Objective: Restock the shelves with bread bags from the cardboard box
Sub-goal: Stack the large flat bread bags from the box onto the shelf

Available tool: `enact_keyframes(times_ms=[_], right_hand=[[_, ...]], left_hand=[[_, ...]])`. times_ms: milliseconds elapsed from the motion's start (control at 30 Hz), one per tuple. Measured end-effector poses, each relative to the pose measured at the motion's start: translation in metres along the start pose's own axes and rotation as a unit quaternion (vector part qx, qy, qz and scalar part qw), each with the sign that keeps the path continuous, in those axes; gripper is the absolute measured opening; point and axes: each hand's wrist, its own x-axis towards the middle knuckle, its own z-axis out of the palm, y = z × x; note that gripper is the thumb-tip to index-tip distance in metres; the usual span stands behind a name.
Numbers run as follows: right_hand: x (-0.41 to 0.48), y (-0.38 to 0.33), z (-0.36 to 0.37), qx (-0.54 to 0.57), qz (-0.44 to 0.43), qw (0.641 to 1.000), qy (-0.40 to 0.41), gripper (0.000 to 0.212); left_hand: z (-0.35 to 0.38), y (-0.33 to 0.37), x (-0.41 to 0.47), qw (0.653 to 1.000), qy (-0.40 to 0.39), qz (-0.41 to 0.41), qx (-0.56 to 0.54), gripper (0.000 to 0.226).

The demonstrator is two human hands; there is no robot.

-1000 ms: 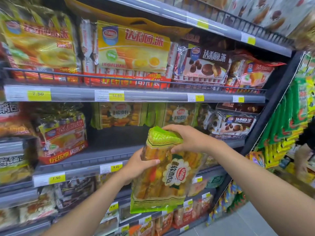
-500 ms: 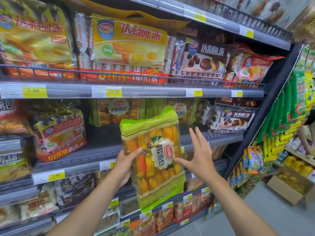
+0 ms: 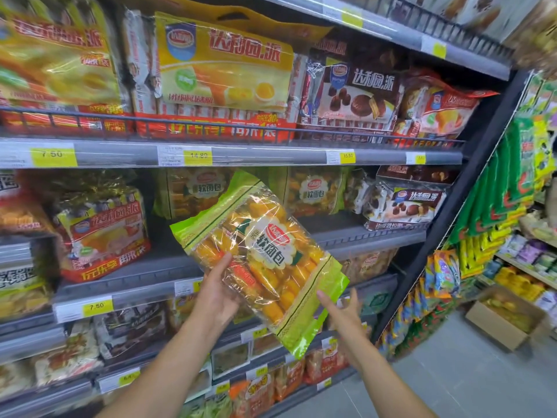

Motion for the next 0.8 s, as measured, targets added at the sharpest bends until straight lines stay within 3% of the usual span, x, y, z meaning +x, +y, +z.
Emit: enact_keyframes(times_ms=[67, 133, 200, 267, 367, 433, 533, 633, 700, 800], right_hand=[[-0.003, 0.01, 0.007, 0.142, 0.061, 0.985, -0.082, 0.113], [-0.015, 0.011, 0.015, 0.266, 0.109, 0.935, -0.207, 0.099], [-0.019, 0.009, 0.022, 0.311, 0.114, 0.914, -0.236, 0.077], [-0.02, 0.004, 0.027, 0.303, 0.102, 0.921, -0.221, 0.076], [-0.019, -0.004, 0.033, 0.243, 0.067, 0.954, -0.161, 0.105], [-0.011, -0.004, 0.029, 0.232, 0.049, 0.965, -0.111, 0.111], [0.003, -0.007, 0.022, 0.234, 0.06, 0.961, -0.133, 0.126], [0.017, -0.01, 0.012, 0.196, 0.031, 0.969, -0.145, 0.113], [0.02, -0.03, 0.008, 0.179, 0.013, 0.974, -0.136, 0.099], [0.04, -0.044, 0.003, 0.123, -0.035, 0.981, -0.149, 0.113]], left_hand=[[0.005, 0.001, -0.005, 1.0, 0.002, -0.014, -0.015, 0.068], [0.009, 0.0, -0.008, 0.999, 0.002, -0.036, -0.026, 0.056], [0.012, 0.001, -0.012, 0.999, -0.008, -0.045, -0.022, 0.049], [0.014, 0.003, -0.015, 0.999, -0.018, -0.047, -0.013, 0.05], [0.007, 0.01, -0.018, 0.999, -0.026, -0.045, -0.017, 0.075], [0.004, 0.02, -0.024, 0.998, -0.036, -0.058, -0.009, 0.072], [-0.007, 0.037, -0.028, 0.998, -0.043, -0.044, 0.017, 0.079], [-0.028, 0.057, -0.027, 0.999, -0.021, -0.007, 0.027, 0.083], [-0.039, 0.068, -0.034, 0.998, -0.017, 0.024, 0.062, 0.072], [-0.053, 0.084, -0.04, 0.992, -0.008, 0.048, 0.117, 0.059]])
